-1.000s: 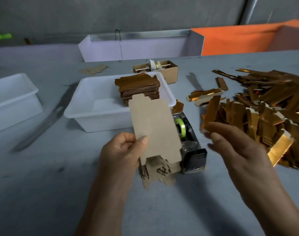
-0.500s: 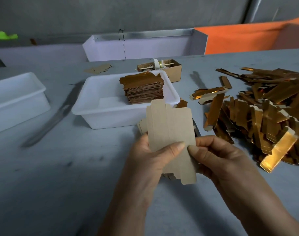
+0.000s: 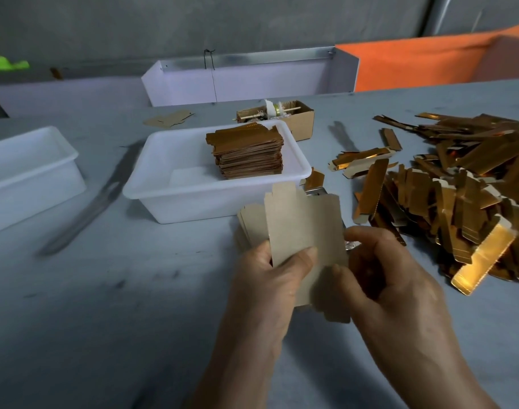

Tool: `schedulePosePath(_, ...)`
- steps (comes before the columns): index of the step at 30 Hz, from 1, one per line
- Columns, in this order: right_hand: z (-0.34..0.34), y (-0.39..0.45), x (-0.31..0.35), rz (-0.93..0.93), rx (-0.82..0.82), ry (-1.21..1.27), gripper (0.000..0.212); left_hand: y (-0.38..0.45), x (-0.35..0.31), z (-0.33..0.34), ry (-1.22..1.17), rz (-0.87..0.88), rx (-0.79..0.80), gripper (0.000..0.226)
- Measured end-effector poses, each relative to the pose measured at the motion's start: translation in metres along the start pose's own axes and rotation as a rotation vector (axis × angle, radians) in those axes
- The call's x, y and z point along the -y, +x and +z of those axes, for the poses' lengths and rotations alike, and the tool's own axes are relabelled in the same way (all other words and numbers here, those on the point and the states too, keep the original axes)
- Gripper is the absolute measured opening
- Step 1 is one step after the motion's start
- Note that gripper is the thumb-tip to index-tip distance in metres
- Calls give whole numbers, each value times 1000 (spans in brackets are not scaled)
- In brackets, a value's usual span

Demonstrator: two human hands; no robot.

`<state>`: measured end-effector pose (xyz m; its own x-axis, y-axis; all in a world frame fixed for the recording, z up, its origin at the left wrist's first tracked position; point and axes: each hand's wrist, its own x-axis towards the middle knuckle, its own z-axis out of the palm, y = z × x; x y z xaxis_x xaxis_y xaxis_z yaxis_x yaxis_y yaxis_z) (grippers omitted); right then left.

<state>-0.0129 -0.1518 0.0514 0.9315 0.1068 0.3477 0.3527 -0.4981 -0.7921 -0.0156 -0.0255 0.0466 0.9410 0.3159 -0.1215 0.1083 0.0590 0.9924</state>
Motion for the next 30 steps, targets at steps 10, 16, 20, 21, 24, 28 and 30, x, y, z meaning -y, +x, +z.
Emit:
schedulePosePath(10,8,-8,4,-222,141,-103,55,-7,4,3,80,63,70,20)
schedulePosePath(16,3,-6,0,-8,248,59,57,-9,3,-6,221,144,148,34)
schedulePosePath(20,-3,2,-5,290,128,316,42,-12,1,-10,240,123,276,36)
schedulePosePath(21,-5,6,-6,341,137,397,37,-13,-1,-9,233,98,309,38)
schedulePosePath(24,-7,13,-8,442,260,673,25,-15,-2,-8,220,14,360,40)
schedulePosePath(28,-5,19,-11,471,268,705,20,-14,-1,-7,104,-90,306,15)
schedulePosePath(30,-4,20,-13,473,243,685,22,-14,3,-5,89,-71,214,8)
